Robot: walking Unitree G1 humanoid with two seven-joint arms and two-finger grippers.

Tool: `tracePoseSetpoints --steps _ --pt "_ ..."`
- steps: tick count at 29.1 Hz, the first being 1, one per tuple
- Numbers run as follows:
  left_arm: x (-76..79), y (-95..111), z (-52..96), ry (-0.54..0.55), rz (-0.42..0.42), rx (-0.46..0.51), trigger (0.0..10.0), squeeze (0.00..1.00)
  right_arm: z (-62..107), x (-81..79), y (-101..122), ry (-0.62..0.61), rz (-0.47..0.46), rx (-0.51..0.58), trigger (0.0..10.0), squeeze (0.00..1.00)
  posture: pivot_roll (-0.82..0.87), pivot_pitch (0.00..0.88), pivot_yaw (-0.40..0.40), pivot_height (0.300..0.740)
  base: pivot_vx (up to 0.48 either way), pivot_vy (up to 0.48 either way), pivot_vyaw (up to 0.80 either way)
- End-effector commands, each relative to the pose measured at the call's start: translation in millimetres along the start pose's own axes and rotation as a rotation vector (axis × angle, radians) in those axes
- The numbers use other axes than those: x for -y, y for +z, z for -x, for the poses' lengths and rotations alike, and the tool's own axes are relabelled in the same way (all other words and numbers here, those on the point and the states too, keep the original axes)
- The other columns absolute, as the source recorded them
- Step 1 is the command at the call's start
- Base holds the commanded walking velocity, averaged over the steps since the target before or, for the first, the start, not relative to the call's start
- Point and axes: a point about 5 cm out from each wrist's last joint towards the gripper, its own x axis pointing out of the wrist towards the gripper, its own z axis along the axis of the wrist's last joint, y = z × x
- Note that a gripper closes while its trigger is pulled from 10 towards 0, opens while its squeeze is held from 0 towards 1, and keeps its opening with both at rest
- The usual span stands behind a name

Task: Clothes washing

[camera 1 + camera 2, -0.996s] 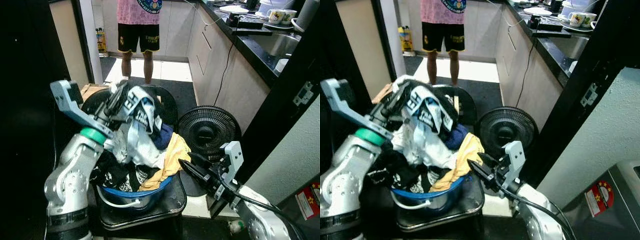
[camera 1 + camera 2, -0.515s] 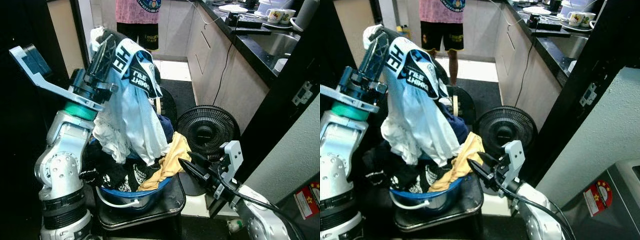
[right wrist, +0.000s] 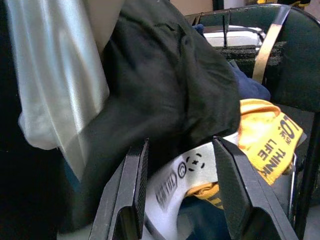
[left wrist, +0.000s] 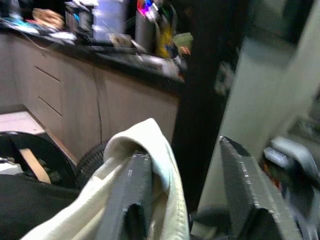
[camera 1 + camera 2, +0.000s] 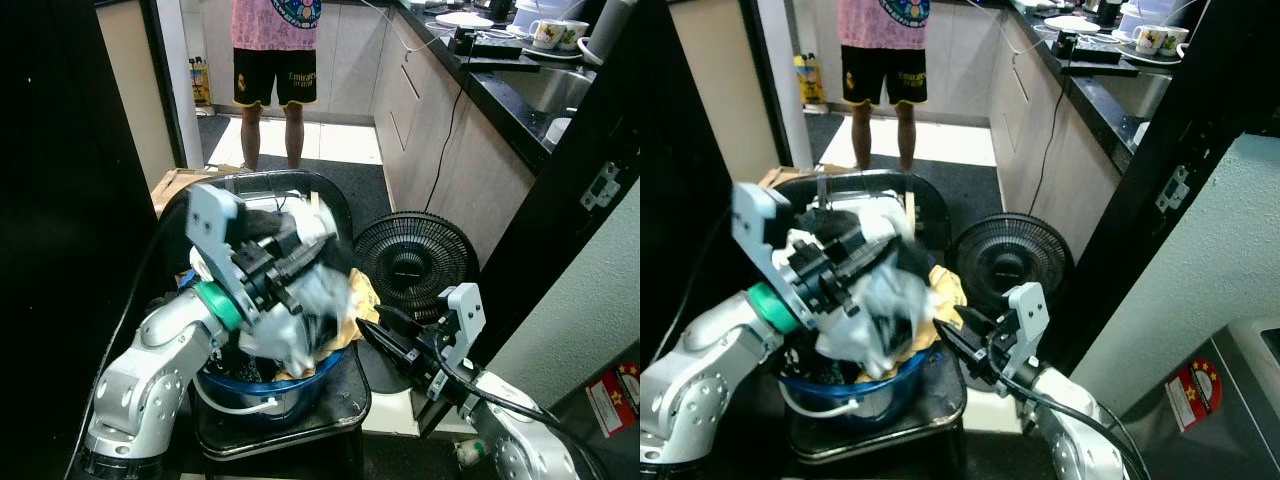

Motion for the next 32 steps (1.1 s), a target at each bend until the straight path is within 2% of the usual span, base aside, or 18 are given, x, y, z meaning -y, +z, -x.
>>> tracePoseSetpoints --steps 1,3,17,22,23,24,25,26,27,29,30,31,32 --pt "5.3 -3.0 0.0 -0.023 -0.005 -0.016 10.0 1.00 4.0 -0.2 -3.4 -0.007 0.002 -0.011 10.0 0.00 -0.03 0.096 -0.007 0.740 0.000 0.000 0.00" --pt "7.7 -8.6 2.5 -0.039 -0.013 -0.055 10.0 1.00 4.4 -0.5 -3.8 -0.007 0.002 -0.012 10.0 0.00 -0.03 0.096 -0.007 0.740 0.000 0.000 0.00" --pt "10.1 -12.2 4.3 -0.049 -0.045 -0.070 10.0 1.00 4.5 -0.6 -4.0 -0.007 0.003 -0.012 10.0 0.00 -0.03 0.096 -0.007 0.740 0.000 0.000 0.00" --pt "12.0 -17.4 6.7 -0.062 -0.061 -0.111 10.0 1.00 5.2 -0.8 -4.0 -0.007 0.003 -0.012 10.0 0.00 -0.03 0.095 -0.007 0.740 0.000 0.000 0.00" --pt "-4.0 -29.1 9.9 0.053 -0.141 -0.240 10.0 0.56 5.0 -0.8 -4.1 -0.006 0.003 -0.012 10.0 0.00 -0.03 0.089 -0.007 0.740 0.000 0.000 0.00" --pt "-4.0 -29.1 9.9 0.053 -0.141 -0.240 10.0 0.56 5.0 -0.8 -4.1 -0.006 0.003 -0.012 10.0 0.00 -0.03 0.089 -0.007 0.740 0.000 0.000 0.00" --pt "-16.7 -36.4 14.0 0.141 -0.206 -0.332 10.0 0.56 4.8 -0.7 -4.2 -0.004 0.003 -0.012 10.0 0.00 -0.03 0.089 -0.007 0.740 0.000 0.000 0.00" --pt "-16.7 -36.4 14.0 0.141 -0.206 -0.332 10.0 0.56 4.8 -0.7 -4.2 -0.004 0.003 -0.012 10.0 0.00 -0.03 0.089 -0.007 0.740 0.000 0.000 0.00" --pt "-4.7 -41.1 15.7 0.043 -0.258 -0.440 10.0 0.00 3.9 -0.7 -4.7 -0.001 0.005 -0.018 10.0 0.00 -0.02 0.102 -0.009 0.740 0.000 0.000 0.00" --pt "-4.7 -41.1 15.7 0.043 -0.258 -0.440 10.0 0.00 3.9 -0.7 -4.7 -0.001 0.005 -0.018 10.0 0.00 -0.02 0.102 -0.009 0.740 0.000 0.000 0.00" --pt "-6.4 -45.4 18.8 0.069 -0.295 -0.509 10.0 0.00 3.5 -0.4 -5.3 0.000 0.007 -0.023 10.0 0.00 -0.02 0.102 -0.006 0.740 0.000 0.000 0.00" --pt "-13.7 -44.2 19.0 0.155 -0.310 -0.512 10.0 0.00 3.3 -0.3 -5.9 0.000 0.007 -0.026 10.0 0.00 -0.02 0.103 -0.007 0.740 0.000 0.000 0.00" --pt "-13.7 -44.2 19.0 0.155 -0.310 -0.512 10.0 0.00 3.3 -0.3 -5.9 0.000 0.007 -0.026 10.0 0.00 -0.02 0.103 -0.007 0.740 0.000 0.000 0.00"
